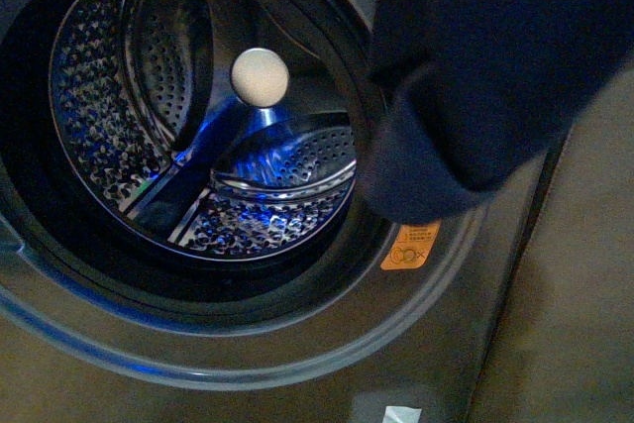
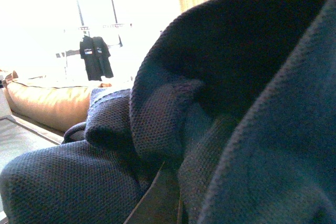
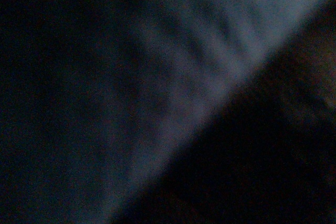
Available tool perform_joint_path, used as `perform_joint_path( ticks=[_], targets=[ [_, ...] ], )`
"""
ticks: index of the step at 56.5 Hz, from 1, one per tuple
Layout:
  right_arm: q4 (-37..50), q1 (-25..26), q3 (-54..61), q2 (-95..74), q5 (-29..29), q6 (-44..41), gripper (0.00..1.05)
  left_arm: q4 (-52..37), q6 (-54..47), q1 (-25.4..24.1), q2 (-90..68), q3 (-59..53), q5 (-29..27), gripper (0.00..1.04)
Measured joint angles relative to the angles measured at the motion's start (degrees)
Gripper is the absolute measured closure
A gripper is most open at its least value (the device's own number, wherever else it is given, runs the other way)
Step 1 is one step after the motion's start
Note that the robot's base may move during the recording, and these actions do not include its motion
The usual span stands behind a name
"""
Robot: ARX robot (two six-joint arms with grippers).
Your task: Collect clothes from washing machine
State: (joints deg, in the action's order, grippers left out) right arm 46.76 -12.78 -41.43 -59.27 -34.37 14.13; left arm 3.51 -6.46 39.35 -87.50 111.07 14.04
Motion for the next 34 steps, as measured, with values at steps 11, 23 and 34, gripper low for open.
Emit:
perform_joint_path(
  ticks=[11,23,34],
  targets=[
    [2.38,3.06,-1.18,-1.95,1.66,-1.68,0.08,0.0,0.0,-0.17,0.0,0.04,-0.15,0.98],
    [5.49,7.3,-3.54,-3.54,1.81,0.72,0.36,0.0,0.02,-0.17,0.0,0.07,-0.15,0.98],
    [7.39,9.29,-4.52,-3.54,1.75,3.19,0.6,0.0,0.02,-0.17,0.02,0.07,-0.17,0.98]
  ],
)
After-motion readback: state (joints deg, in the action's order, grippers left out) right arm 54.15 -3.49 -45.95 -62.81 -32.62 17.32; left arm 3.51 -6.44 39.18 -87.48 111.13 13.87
